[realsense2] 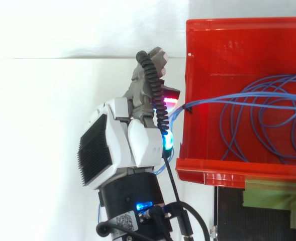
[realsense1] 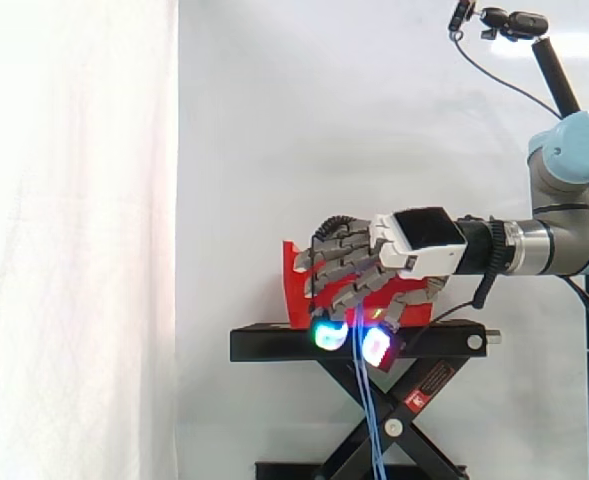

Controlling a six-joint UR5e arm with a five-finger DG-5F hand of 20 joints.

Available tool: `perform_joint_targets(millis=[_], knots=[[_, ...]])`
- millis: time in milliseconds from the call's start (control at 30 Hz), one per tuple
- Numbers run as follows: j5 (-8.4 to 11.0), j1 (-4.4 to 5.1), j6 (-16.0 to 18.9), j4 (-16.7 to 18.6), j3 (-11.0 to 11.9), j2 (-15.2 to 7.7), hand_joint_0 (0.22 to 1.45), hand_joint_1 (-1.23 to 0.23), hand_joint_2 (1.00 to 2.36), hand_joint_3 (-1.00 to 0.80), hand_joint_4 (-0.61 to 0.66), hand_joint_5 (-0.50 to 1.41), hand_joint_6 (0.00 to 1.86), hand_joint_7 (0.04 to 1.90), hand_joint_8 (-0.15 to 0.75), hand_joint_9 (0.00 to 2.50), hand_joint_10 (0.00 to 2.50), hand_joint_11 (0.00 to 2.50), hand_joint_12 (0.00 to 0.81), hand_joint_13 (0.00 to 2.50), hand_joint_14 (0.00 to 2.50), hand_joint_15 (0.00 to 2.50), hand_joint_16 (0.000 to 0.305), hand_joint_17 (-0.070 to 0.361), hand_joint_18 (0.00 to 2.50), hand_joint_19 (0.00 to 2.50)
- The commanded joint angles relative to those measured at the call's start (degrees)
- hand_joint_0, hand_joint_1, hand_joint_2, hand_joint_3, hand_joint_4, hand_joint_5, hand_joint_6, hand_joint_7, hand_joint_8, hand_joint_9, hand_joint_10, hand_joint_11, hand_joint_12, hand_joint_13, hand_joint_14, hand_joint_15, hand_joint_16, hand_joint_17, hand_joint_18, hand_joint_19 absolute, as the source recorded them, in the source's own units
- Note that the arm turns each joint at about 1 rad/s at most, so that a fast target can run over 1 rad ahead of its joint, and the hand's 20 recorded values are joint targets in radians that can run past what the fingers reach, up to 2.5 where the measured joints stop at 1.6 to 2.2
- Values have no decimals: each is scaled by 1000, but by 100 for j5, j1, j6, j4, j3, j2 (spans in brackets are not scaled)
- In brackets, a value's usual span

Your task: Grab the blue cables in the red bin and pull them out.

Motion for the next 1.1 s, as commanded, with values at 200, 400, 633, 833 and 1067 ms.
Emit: perform_joint_targets(millis=[200,400,633,833,1067], knots=[[0,29,-153,-26,57,0,781,-929,1000,-1000,69,1040,14,776,211,686,16,423,342,469,13,334,45,102,362,493],[0,38,-197,-105,101,0,782,-927,1000,-1000,68,1043,14,781,211,699,14,436,342,478,13,337,45,102,372,500],[0,38,-338,-580,294,0,784,-919,1000,-1000,67,1046,14,773,208,702,16,437,343,488,13,342,46,103,379,501],[18,38,-470,-782,409,0,784,-921,1000,-1000,59,1042,14,775,207,708,17,439,340,491,13,340,46,103,385,500],[35,38,-470,-800,409,0,786,-929,1000,-1000,73,1033,14,758,207,711,15,441,341,493,13,347,46,103,388,500]])
